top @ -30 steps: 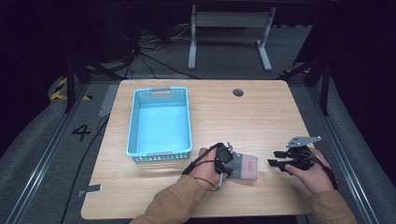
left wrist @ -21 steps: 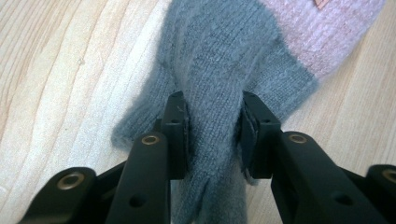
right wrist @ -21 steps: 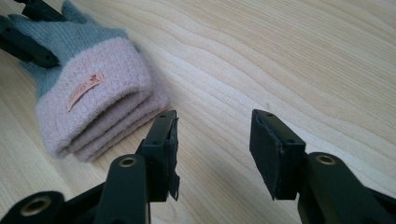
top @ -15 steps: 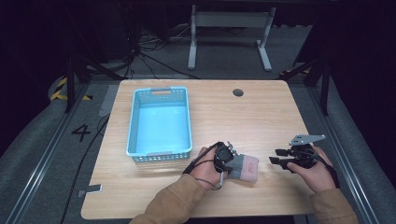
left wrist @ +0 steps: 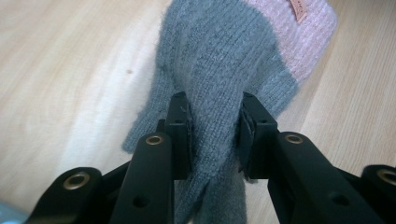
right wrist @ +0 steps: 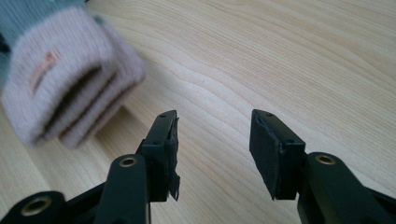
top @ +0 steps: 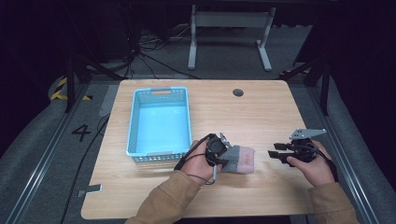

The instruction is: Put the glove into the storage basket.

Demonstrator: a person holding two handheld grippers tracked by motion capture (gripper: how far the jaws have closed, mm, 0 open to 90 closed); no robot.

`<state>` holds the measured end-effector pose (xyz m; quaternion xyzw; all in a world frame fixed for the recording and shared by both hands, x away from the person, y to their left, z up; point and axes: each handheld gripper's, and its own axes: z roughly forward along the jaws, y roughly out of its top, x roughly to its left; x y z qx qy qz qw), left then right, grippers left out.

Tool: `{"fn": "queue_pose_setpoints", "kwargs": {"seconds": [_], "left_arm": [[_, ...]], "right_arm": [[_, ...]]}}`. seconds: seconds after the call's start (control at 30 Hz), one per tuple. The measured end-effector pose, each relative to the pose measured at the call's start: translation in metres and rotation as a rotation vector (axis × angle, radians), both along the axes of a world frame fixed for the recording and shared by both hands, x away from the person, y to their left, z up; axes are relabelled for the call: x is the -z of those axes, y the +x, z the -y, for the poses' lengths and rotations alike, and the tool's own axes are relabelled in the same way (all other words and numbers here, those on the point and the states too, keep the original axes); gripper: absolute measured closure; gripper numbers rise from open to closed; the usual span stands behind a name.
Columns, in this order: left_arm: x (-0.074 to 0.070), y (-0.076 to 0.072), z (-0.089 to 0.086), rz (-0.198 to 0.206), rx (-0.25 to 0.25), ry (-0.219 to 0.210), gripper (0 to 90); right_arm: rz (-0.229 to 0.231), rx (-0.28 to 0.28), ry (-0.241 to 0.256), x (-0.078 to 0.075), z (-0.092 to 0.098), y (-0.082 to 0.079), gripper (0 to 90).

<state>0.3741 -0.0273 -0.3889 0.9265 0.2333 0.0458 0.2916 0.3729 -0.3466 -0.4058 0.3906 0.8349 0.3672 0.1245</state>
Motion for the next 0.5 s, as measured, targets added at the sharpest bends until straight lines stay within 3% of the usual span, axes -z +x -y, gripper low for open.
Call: {"fn": "queue_pose_setpoints", "kwargs": {"seconds": [0.5], "left_arm": [[-0.036, 0.015, -0.04, 0.016, -0.049, -0.029, 69.0]], "right_arm": [[-0.029, 0.013, -0.004, 0.009, 0.005, 0.009, 52.9]]}}
